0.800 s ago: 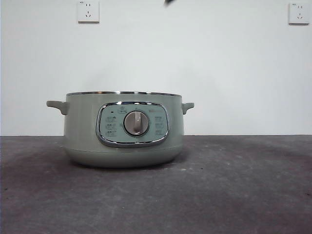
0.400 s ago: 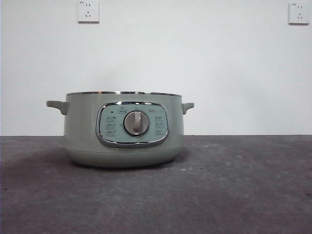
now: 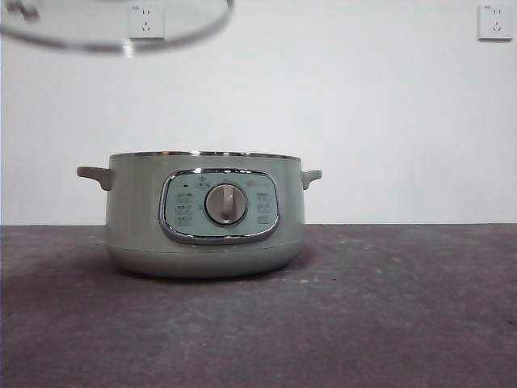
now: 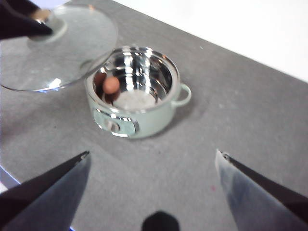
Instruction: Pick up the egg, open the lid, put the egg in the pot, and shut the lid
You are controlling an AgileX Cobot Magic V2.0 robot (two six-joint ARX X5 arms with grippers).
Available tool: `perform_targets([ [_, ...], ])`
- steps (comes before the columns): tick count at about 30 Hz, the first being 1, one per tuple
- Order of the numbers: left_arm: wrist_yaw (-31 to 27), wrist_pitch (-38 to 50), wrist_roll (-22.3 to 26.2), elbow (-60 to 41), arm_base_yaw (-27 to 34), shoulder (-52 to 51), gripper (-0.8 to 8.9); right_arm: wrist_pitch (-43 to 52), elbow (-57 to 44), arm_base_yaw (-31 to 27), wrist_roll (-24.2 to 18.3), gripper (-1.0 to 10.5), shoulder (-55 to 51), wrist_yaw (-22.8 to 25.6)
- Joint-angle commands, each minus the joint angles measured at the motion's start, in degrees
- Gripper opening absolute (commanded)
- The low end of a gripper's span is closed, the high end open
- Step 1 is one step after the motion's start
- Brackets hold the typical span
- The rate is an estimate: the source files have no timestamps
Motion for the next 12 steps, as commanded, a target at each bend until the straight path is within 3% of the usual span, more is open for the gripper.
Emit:
perform_targets([
  [1,0.35,9.11,-1.64,-2.64,-1.18,1.07,-0.08,-1.46,-4.98,0.17,3.69,4.4,-5.03,0.96],
  [5,-0.13,14.43,-1.62,-3.45,-2.60,6.21,-0.08,-1.46,-12.22,0.17,7.69,4.4,-13.55,4.11],
  [12,-0.20,21.92,-1.81,-3.45,-3.19,15.10,-0.08,-1.46,-21.18,0.17,13.42,4.4,-24.06,5.53],
])
